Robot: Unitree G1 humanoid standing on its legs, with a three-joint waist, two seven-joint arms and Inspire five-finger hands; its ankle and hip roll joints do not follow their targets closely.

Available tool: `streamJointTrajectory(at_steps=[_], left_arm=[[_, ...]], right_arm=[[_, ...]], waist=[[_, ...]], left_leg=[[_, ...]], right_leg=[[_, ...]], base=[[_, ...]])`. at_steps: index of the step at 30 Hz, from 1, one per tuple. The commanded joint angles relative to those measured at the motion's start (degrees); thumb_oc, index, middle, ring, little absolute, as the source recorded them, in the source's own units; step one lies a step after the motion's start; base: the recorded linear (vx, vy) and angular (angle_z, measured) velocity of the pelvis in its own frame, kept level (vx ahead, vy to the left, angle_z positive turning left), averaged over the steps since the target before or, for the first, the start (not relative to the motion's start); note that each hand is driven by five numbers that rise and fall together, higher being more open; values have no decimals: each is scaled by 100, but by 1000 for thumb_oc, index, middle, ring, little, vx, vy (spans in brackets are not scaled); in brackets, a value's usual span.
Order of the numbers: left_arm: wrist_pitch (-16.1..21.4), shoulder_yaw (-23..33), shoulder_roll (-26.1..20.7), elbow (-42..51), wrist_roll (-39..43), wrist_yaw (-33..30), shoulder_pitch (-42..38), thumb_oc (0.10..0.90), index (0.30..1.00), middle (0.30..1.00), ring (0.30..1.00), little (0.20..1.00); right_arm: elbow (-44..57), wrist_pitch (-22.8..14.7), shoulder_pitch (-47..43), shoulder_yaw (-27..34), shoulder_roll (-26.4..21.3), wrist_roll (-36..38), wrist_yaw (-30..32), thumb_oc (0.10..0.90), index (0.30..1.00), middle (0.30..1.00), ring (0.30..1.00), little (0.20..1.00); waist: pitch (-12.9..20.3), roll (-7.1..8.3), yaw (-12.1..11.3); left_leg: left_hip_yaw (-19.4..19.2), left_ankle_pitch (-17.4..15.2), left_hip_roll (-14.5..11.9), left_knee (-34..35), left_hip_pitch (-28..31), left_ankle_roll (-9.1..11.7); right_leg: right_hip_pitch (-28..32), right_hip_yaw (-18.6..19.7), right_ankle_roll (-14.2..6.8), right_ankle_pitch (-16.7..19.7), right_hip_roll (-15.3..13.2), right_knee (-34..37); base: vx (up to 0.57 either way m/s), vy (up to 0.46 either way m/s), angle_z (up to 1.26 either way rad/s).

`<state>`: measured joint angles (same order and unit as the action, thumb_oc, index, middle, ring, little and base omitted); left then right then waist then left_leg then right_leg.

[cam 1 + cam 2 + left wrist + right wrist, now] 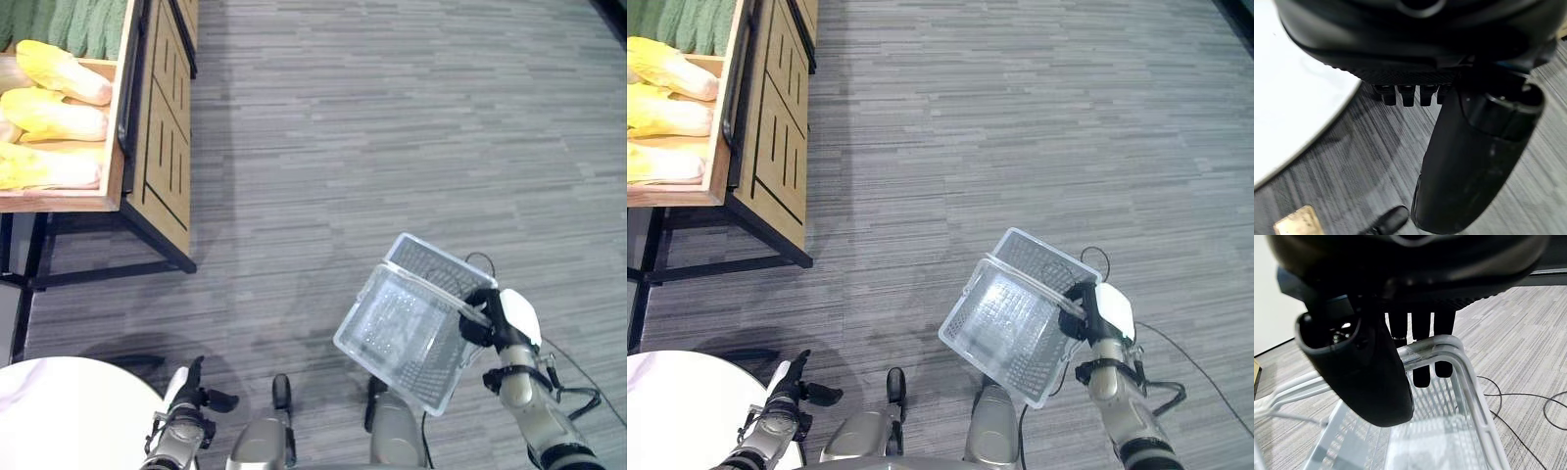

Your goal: Get the vegetables into the basket

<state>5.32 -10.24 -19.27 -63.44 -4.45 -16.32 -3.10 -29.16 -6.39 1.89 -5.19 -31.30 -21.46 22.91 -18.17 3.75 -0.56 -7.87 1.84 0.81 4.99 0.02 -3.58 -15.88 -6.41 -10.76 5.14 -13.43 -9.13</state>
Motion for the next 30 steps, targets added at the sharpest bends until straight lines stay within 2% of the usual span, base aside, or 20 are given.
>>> streamJointTrajectory(at_steps=[1, 3, 6, 9, 10, 13, 14, 15, 18, 19, 20, 22, 23, 25, 26, 27, 30], left_arm=[[23, 167, 23, -26, -75, -176, 130, 900, 1000, 1000, 1000, 1000], [27, 195, 75, -81, -87, -152, 138, 900, 1000, 1000, 1000, 1000], [22, 213, 123, -107, -63, -134, 184, 900, 1000, 1000, 1000, 1000], [9, 276, 228, -265, -50, -142, 245, 900, 1000, 1000, 1000, 1000], [-3, 276, 294, -242, 5, -128, 326, 900, 1000, 1000, 1000, 1000], [15, 197, 361, -259, 0, -86, 339, 900, 1000, 1000, 1000, 1000], [17, 173, 367, -264, -8, -89, 319, 900, 1000, 1000, 1000, 1000], [14, 106, 379, -169, -3, -121, 234, 900, 1000, 1000, 1000, 1000], [31, 32, 392, 46, 97, -129, 171, 900, 1000, 1000, 1000, 1000], [40, -2, 377, 98, 143, -130, 130, 900, 1000, 1000, 1000, 1000], [36, -13, 354, 85, 173, -157, 61, 900, 1000, 1000, 1000, 1000], [36, -15, 353, 85, 173, -157, 61, 900, 1000, 1000, 1000, 1000], [32, 1, 335, 51, 164, -191, 48, 900, 1000, 1000, 1000, 1000], [24, 15, 297, 5, 128, -225, 36, 900, 1000, 1000, 1000, 1000], [18, 18, 237, 11, 90, -221, 85, 900, 1000, 1000, 1000, 1000], [7, 25, 225, -2, 76, -220, 122, 900, 1000, 1000, 1000, 1000], [-38, 52, 241, -69, -4, -187, 210, 900, 1000, 1000, 1000, 1000]], right_arm=[[448, -183, -469, 506, -614, 266, 578, 400, 300, 300, 300, 300], [486, -192, -427, 534, -666, 234, 584, 400, 300, 300, 300, 300], [493, -169, -291, 597, -657, 221, 539, 400, 300, 300, 300, 300], [375, -184, -194, 604, -678, 254, 485, 400, 300, 300, 300, 300], [433, -210, -92, 629, -738, 257, 448, 400, 300, 300, 300, 300], [475, -256, -9, 682, -916, 260, 442, 400, 300, 300, 300, 300], [492, -280, 1, 702, -957, 274, 459, 400, 300, 300, 300, 300], [513, -317, 70, 771, -1039, 325, 511, 400, 300, 300, 300, 300], [460, -287, 193, 860, -1079, 379, 526, 400, 300, 300, 300, 300], [453, -283, 227, 906, -1066, 399, 549, 400, 300, 300, 300, 300], [421, -271, 277, 954, -1024, 417, 611, 400, 300, 300, 300, 300], [420, -272, 279, 955, -1024, 417, 612, 400, 300, 300, 300, 300], [394, -266, 320, 974, -989, 426, 676, 400, 300, 300, 300, 300], [317, -261, 324, 954, -951, 435, 744, 400, 300, 300, 300, 300], [210, -238, 258, 864, -891, 457, 766, 400, 300, 300, 300, 300], [212, -227, 255, 840, -870, 443, 753, 400, 300, 300, 300, 300], [375, -193, 450, 861, -718, 318, 649, 400, 300, 300, 300, 300]], waist=[[-36, -193, 89], [-41, -185, 185], [-5, -161, 241], [113, -171, 233], [159, -253, 258], [197, -315, 302], [173, -315, 306], [86, -290, 329], [-26, -276, 299], [-69, -261, 273], [-84, -272, 254], [-91, -268, 248], [-59, -309, 197], [-42, -348, 122], [30, -328, 30], [65, -334, 3], [196, -300, -22]], left_leg=[[380, -649, -99, -721, -95, 418], [515, -828, -77, -823, 118, 499], [692, -955, -30, -940, 281, 566], [814, -1045, -122, -1006, 475, 690], [960, -909, -280, -1092, 503, 807], [1055, -623, -461, -1490, 349, 999], [1067, -479, -475, -1730, 215, 1052], [1042, -144, -503, -2436, -148, 1151], [1022, 119, -413, -2890, -590, 1188], [1019, 56, -341, -2761, -791, 1159], [935, -144, -290, -2255, -998, 1038], [928, -146, -288, -2242, -978, 1036], [862, 25, -449, -1383, -1161, 994], [825, 544, -701, -716, -1299, 1074], [832, 754, -828, -332, -1426, 1177], [817, 843, -861, -323, -1421, 1205], [607, 826, -786, -182, -1188, 1100]], right_leg=[[282, 222, -210, 120, 130, 241], [154, 311, -280, 304, 68, 687], [133, 358, -299, 375, 81, 663], [288, 173, -223, 342, 106, 603], [357, 68, -113, 191, 223, 480], [461, -87, 72, -72, 357, 383], [504, -107, 127, -133, 378, 374], [639, -162, 277, -272, 373, 346], [895, -245, 414, -464, 391, 380], [973, -266, 407, -497, 380, 418], [1075, -289, 363, -565, 398, 507], [1087, -284, 360, -570, 395, 509], [1181, -265, 322, -632, 451, 585], [1312, -203, 294, -704, 513, 637], [1528, -85, 246, -814, 526, 710], [1625, -34, 226, -847, 534, 727], [1817, 62, 134, -914, 474, 686]], base=[[228, -103, 12], [307, -171, 21], [244, -188, 66], [227, -268, 29], [276, -362, 19], [172, -277, 40], [144, -298, 30], [130, -258, 24], [108, -192, 29], [171, -136, 32], [149, -95, 32], [136, -8, 36], [244, 62, 16], [387, 121, -12], [452, 168, -33], [462, 205, -52], [345, 234, -53]])
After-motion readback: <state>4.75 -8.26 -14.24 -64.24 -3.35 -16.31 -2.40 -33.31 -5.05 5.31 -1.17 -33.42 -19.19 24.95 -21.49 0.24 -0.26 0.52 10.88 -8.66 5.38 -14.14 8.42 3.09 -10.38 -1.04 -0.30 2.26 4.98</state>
